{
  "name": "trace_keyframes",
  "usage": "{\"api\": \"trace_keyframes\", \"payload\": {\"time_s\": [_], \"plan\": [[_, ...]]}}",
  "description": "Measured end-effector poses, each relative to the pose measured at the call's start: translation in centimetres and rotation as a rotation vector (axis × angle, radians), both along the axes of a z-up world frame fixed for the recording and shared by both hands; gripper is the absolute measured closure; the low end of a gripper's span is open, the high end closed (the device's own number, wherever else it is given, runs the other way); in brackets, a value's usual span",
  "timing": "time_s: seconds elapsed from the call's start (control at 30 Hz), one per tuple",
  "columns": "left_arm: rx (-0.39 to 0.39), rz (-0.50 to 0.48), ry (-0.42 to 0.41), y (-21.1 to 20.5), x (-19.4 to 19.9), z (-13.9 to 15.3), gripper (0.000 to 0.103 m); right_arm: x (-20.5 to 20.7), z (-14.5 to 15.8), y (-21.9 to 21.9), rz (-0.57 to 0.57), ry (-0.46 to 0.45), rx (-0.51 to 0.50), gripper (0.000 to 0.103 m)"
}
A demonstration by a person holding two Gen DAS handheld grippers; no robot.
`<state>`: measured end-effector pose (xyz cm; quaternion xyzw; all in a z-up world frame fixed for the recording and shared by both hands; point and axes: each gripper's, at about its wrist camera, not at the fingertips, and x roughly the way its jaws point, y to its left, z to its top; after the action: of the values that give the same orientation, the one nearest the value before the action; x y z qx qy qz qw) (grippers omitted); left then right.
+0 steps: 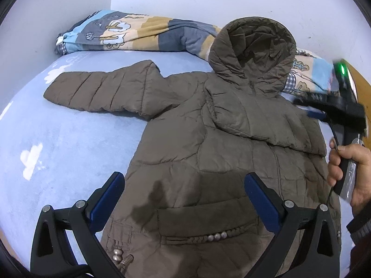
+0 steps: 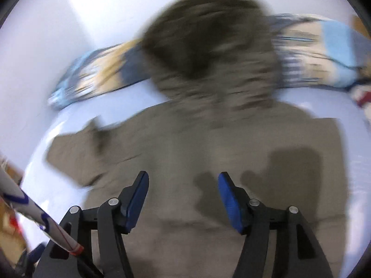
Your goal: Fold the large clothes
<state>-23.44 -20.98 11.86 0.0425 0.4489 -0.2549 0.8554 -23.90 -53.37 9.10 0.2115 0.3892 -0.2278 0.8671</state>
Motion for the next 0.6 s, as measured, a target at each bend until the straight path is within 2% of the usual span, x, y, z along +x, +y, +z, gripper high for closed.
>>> {"api": "trace_keyframes", "payload": {"time_s": [0.07, 0.2, 0.33, 0.43, 0.53, 0.6], "plan": [[-0.008, 0.004, 0.013, 0.0, 0.1, -0.2, 0.000, -1.2, -1.1, -3.7, -0.111, 0.058, -0.005, 0.036], [0.017, -0.024, 0.003, -0.6, -0.1, -0.5, 0.000, -2.6, -4.2, -8.0, -0.206, 0.124, 0.002, 0.036], [0.030, -0.038, 0.006, -1.1, -0.1, -1.0, 0.000, -3.3, -7.8, -9.7, -0.215, 0.131, 0.066, 0.036], [0.036, -0.038, 0.014, -1.2, -0.1, -1.3, 0.000, -2.8, -9.3, -9.4, -0.199, 0.157, 0.064, 0.032], [0.028, -0.027, 0.018, -0.9, 0.0, -1.2, 0.000, -1.7, -7.8, -8.3, -0.228, 0.203, 0.016, 0.031], [0.024, -0.022, 0.015, -0.8, -0.1, -1.0, 0.000, -1.7, -5.7, -6.4, -0.185, 0.114, -0.009, 0.031]]}}
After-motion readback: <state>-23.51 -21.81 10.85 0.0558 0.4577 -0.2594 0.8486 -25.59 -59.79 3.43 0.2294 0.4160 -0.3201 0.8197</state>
